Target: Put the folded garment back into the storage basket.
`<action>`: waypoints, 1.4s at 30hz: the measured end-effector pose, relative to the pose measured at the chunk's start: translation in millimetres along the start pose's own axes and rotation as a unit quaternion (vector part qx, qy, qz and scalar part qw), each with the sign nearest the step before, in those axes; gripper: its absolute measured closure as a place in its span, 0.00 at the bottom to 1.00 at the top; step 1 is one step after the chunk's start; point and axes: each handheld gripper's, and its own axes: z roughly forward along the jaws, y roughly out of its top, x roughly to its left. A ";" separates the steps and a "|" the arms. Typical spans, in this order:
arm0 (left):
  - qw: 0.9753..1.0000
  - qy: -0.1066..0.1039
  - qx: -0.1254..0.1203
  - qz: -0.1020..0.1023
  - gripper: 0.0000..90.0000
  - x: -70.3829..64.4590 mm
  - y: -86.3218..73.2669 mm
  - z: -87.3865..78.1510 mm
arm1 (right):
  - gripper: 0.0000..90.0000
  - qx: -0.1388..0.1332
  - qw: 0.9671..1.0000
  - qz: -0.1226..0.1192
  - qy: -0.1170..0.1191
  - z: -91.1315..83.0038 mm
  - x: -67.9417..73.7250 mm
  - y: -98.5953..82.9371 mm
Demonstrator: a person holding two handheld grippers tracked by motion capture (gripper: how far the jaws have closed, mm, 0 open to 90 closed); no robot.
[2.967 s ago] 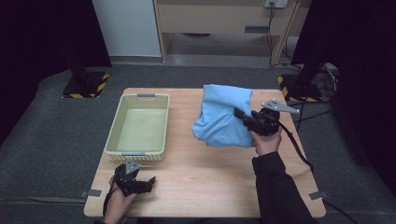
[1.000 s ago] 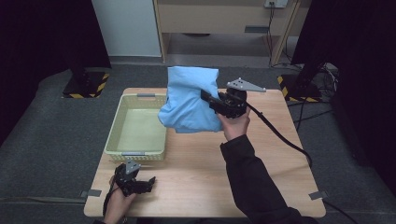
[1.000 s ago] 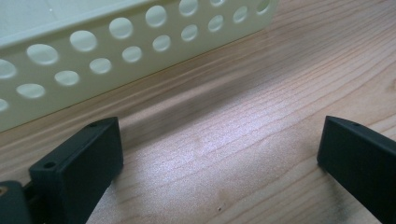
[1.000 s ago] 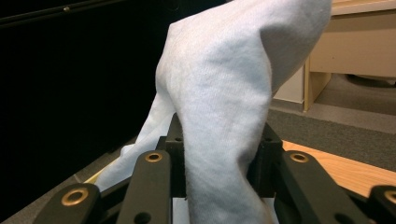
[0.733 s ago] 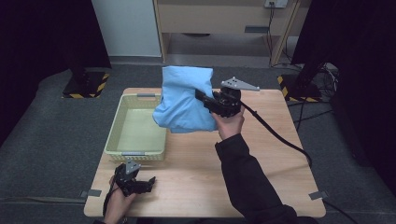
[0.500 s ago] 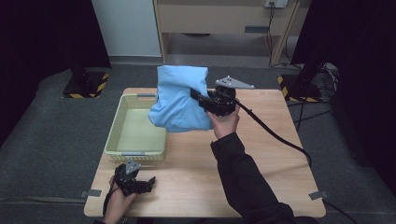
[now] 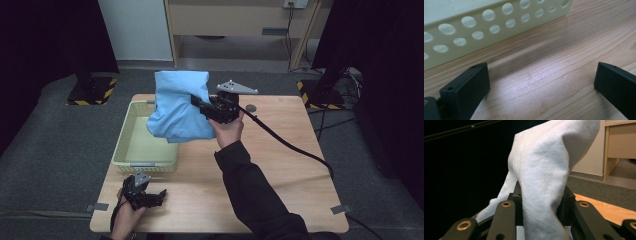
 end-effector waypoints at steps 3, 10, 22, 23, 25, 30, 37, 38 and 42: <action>1.000 0.000 0.000 0.001 0.00 0.1 0.0 0.0 | 0.74 0.001 1.000 -0.006 -0.004 3.3 4.8 1.5; 1.000 0.000 0.000 0.001 0.00 0.1 0.0 0.0 | 0.74 0.001 1.000 -0.015 0.004 13.3 18.2 4.3; 1.000 0.000 0.000 0.000 0.00 0.1 0.0 0.0 | 0.74 0.006 1.000 -0.012 0.006 33.8 34.0 8.9; 1.000 0.000 0.000 0.000 0.00 0.0 0.0 0.0 | 0.74 0.005 1.000 -0.008 0.008 35.6 33.8 8.4; 1.000 0.000 0.000 0.000 0.00 0.1 0.0 0.0 | 0.74 0.007 1.000 0.001 0.009 39.2 32.7 6.9; 1.000 0.000 0.000 0.001 0.00 0.1 0.0 0.1 | 0.74 0.008 1.000 0.015 0.007 48.9 31.1 1.4; 1.000 0.000 0.000 0.000 0.00 0.1 0.0 0.0 | 0.74 0.013 0.999 0.032 0.016 65.1 32.4 -11.0; 1.000 0.000 0.000 0.000 0.00 0.1 0.0 0.0 | 0.74 0.014 0.999 0.034 0.017 67.7 33.1 -13.0; 1.000 0.000 0.000 0.000 0.00 0.1 0.0 0.0 | 0.74 0.021 0.999 0.036 0.024 77.4 37.3 -20.4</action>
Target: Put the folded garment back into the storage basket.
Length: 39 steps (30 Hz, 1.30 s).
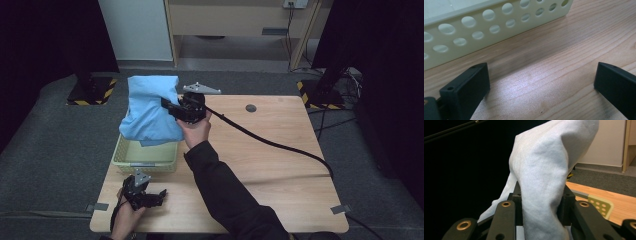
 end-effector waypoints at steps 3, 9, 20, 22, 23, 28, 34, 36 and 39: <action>1.000 0.000 0.000 0.000 0.00 0.0 0.0 0.0 | 0.74 0.001 1.000 0.000 0.003 6.2 3.1 -4.1; 1.000 0.001 0.002 0.003 0.00 0.4 0.1 -0.3 | 0.74 0.003 1.000 0.009 0.007 14.6 2.5 -11.4; 1.000 0.001 0.001 0.001 0.00 0.2 0.0 -0.1 | 0.74 0.006 1.000 0.019 0.011 24.9 0.4 -21.0; 1.000 0.000 0.001 0.002 0.00 0.2 0.0 -0.1 | 0.74 0.008 1.000 0.022 0.013 27.9 -0.1 -24.5; 1.000 0.001 0.001 0.001 0.00 0.1 0.0 -0.1 | 0.74 0.009 1.000 0.023 0.013 29.2 -0.2 -26.4; 1.000 0.001 0.002 0.003 0.00 0.4 0.1 -0.3 | 0.74 0.014 0.999 0.028 0.016 36.5 -1.4 -34.1; 1.000 0.000 0.002 0.003 0.00 0.4 0.1 -0.3 | 0.74 0.017 0.999 0.033 0.018 41.9 -2.8 -39.9; 1.000 0.000 0.001 0.002 0.00 0.2 0.0 -0.2 | 0.74 0.018 0.999 0.034 0.018 43.9 -3.5 -41.7; 1.000 0.000 0.001 0.002 0.00 0.2 0.0 -0.1 | 0.74 0.020 0.999 0.035 0.018 47.1 -5.3 -44.5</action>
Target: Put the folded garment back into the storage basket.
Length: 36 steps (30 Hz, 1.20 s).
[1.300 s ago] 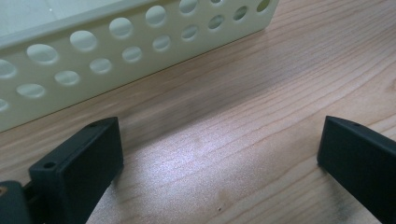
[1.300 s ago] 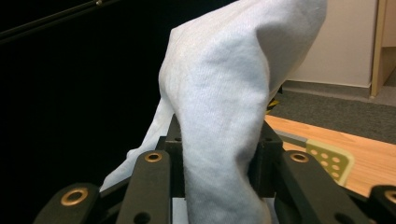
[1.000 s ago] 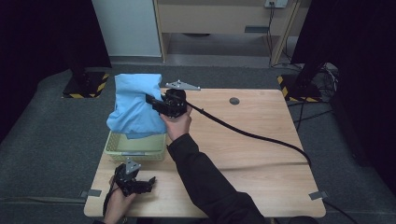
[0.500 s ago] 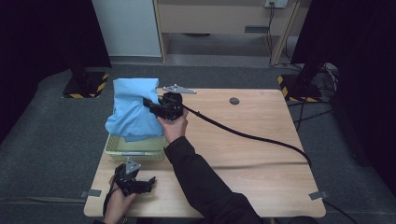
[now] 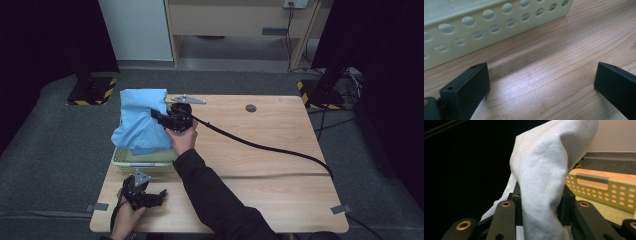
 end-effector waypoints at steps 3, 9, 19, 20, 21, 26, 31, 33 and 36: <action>1.000 0.000 0.000 0.000 0.00 0.0 0.0 0.0 | 0.74 0.004 1.000 0.004 0.000 4.0 -2.0 -3.5; 1.000 0.000 0.000 -0.001 0.00 -0.1 0.0 0.0 | 0.74 0.014 1.000 0.015 0.001 12.0 -5.7 -11.5; 1.000 0.000 0.000 -0.001 0.00 -0.1 0.0 0.0 | 0.74 0.029 0.999 0.028 -0.002 24.0 -12.7 -22.9; 1.000 0.000 0.000 -0.001 0.00 -0.1 0.0 0.0 | 0.74 0.029 0.999 0.028 -0.002 24.0 -12.7 -22.9; 1.000 0.000 0.000 -0.001 0.00 -0.1 0.0 0.0 | 0.74 0.031 0.999 0.029 -0.003 24.9 -13.3 -23.9; 1.000 0.000 0.000 -0.001 0.00 -0.1 0.0 0.0 | 0.74 0.041 0.999 0.031 -0.008 30.5 -16.9 -29.5; 1.000 0.000 0.000 -0.001 0.00 -0.1 0.0 0.0 | 0.74 0.057 0.998 0.032 -0.013 36.6 -21.1 -36.6; 1.000 0.000 0.000 -0.001 0.00 -0.1 0.0 0.0 | 0.74 0.065 0.997 0.033 -0.017 39.2 -23.1 -39.8; 1.000 0.000 0.000 -0.001 0.00 -0.1 0.0 0.0 | 0.74 0.078 0.996 0.037 -0.018 43.2 -26.2 -42.8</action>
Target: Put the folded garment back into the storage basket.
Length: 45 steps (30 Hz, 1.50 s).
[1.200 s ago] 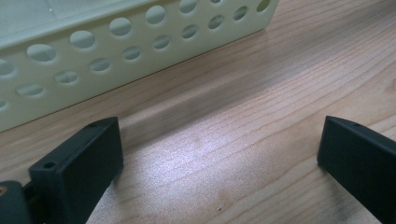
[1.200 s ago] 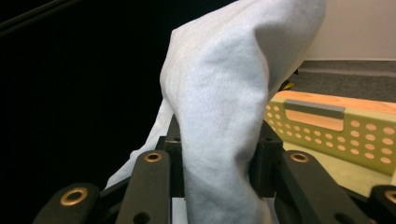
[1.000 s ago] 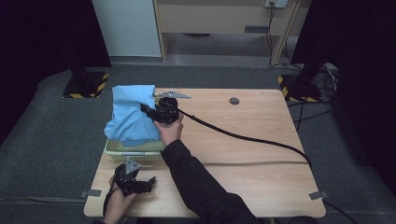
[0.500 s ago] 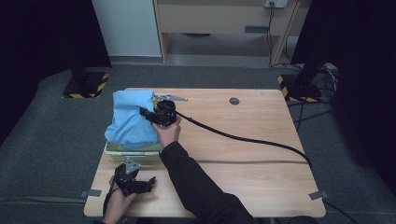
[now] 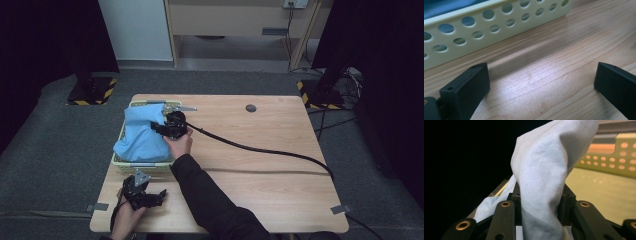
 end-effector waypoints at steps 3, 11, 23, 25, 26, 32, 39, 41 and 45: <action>1.000 0.000 0.000 0.000 0.00 0.0 0.0 0.0 | 0.73 0.013 1.000 0.000 0.000 2.7 -2.5 -0.9; 1.000 0.000 0.000 0.000 0.00 0.0 0.0 0.0 | 0.57 0.070 0.997 -0.001 -0.039 11.5 -10.9 -5.0; 1.000 0.000 0.000 0.000 0.00 0.0 0.0 0.0 | 0.32 0.071 0.995 -0.057 -0.048 -16.6 -4.0 19.6; 1.000 0.000 0.000 0.000 0.00 0.0 0.0 0.0 | 0.31 0.064 0.995 -0.066 -0.040 -23.3 -3.0 23.6; 1.000 0.000 0.000 0.000 0.00 0.0 0.0 0.0 | 0.31 0.057 0.996 -0.066 -0.033 -27.0 -3.6 25.5; 1.000 0.000 0.000 0.000 0.00 0.0 0.0 0.0 | 0.29 0.030 0.997 -0.072 -0.023 -48.8 -8.6 34.3; 1.000 0.000 0.000 0.000 0.00 -0.1 0.0 0.0 | 0.27 0.017 0.994 -0.107 -0.002 -73.0 3.4 40.9; 1.000 0.000 0.000 0.000 0.00 -0.1 0.0 0.0 | 0.26 0.018 0.994 -0.110 0.001 -75.5 5.0 41.0; 1.000 0.000 0.000 -0.001 0.00 -0.1 0.0 0.1 | 0.25 0.022 0.991 -0.130 0.007 -85.3 10.6 40.6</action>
